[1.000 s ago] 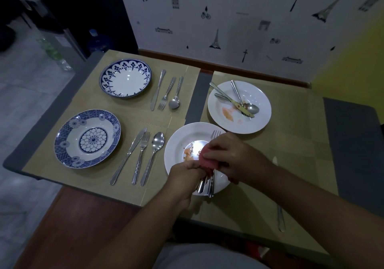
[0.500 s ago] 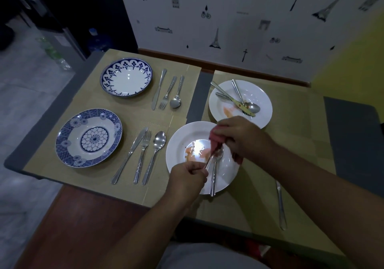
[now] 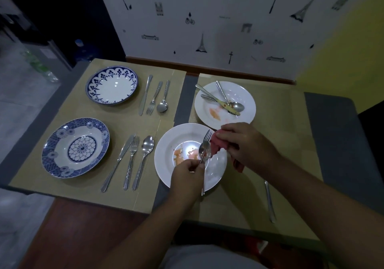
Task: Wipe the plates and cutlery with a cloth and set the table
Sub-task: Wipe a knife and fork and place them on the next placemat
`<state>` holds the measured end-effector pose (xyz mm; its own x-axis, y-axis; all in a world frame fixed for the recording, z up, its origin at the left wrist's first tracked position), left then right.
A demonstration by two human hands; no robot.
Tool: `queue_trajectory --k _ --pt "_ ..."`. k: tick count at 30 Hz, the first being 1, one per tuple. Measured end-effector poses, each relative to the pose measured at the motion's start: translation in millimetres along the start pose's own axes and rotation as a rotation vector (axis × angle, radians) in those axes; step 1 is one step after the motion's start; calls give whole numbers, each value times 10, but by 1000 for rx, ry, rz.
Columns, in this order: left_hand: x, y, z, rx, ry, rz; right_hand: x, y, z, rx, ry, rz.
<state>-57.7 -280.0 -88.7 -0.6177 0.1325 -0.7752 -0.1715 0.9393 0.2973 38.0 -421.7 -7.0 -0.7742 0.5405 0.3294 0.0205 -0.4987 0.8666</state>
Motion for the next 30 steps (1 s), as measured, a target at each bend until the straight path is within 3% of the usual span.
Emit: queue_trajectory --k 9,21,30 --pt "-44 -824 -301 258 122 -177 -190 244 -640 27 92 -36" --pt "125 -2096 -466 278 67 87 -624 705 -1713 -16 3 -61" --pt "281 -2453 -384 173 47 247 -947 403 -2239 55 -22 -30"
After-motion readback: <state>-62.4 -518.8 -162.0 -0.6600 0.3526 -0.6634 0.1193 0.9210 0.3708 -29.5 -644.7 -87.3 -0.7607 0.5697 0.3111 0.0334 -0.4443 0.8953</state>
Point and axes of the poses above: each hand's wrist, its own z-axis towards the middle knuckle, its own y-axis out of the back of the hand, x = y × z, the point moved 10 cm from there along z, towards the middle knuckle, and after that the axes turned 6 degrees about y, right-handed, at the moved point
